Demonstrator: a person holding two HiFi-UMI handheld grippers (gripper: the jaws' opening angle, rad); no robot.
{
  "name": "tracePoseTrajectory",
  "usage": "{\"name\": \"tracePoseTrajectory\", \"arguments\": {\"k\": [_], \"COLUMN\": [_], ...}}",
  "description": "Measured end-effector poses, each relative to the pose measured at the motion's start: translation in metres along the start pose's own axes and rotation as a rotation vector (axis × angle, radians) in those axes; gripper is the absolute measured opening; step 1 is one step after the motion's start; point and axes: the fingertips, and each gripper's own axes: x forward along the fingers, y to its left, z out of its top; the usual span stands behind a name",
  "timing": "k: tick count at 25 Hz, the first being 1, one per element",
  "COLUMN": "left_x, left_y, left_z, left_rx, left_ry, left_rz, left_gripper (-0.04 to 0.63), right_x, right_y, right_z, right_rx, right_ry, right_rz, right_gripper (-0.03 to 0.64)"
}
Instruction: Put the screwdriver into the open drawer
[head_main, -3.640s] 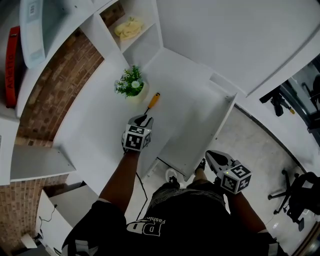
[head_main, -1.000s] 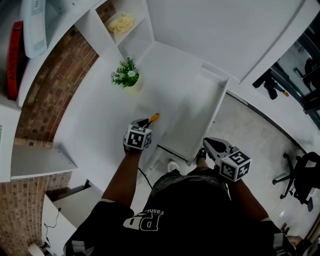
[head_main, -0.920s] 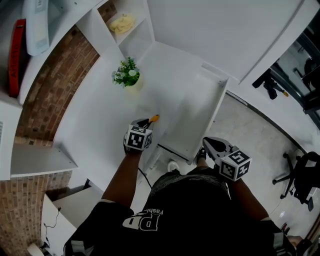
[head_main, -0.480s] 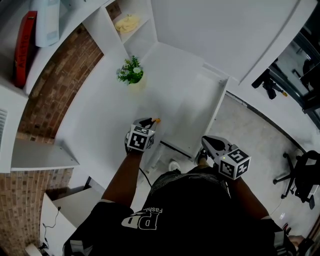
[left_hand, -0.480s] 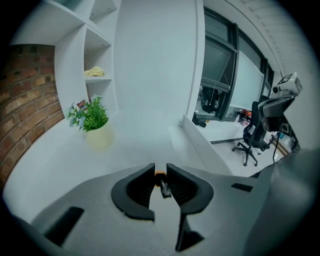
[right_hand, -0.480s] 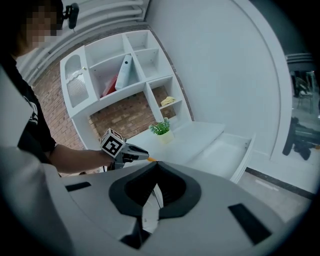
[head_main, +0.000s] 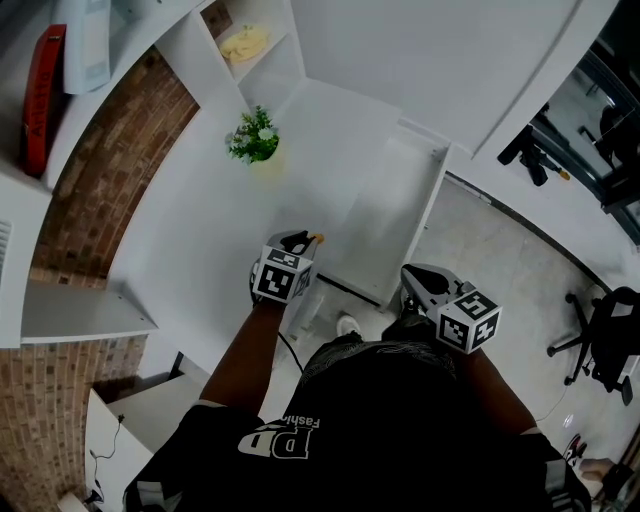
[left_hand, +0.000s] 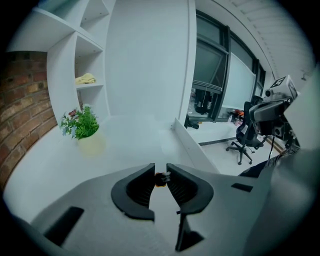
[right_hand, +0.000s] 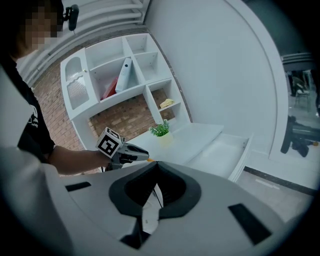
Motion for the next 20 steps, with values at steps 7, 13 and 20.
{"name": "tracePoseTrajectory", "arguments": {"k": [7,13,20], "left_x": [0.016,0.044,0.084], "left_y": [-0.035,-0.07,-0.101], "left_z": [0.014,0.014,-0.002], "left_rx": [0.029,0.047,0.064], "left_ry": [0.001,0.058,0.143], "left_rz": [-0.052,-0.085,-0.106], "left_gripper": [0.084,0.084,0.084], "right_x": [-0.004,-0.014,-0.022], "right_y": [-0.016,-0.044,-0.075], "right_z": [0.003,0.01,0.017], "right_rx": [0.0,-0.003,-0.016], "right_ry": [0.004,0.02,0.047], "right_rz": [0.006,0.01,0.03], "right_gripper": [0.003,0.004,0.005]}}
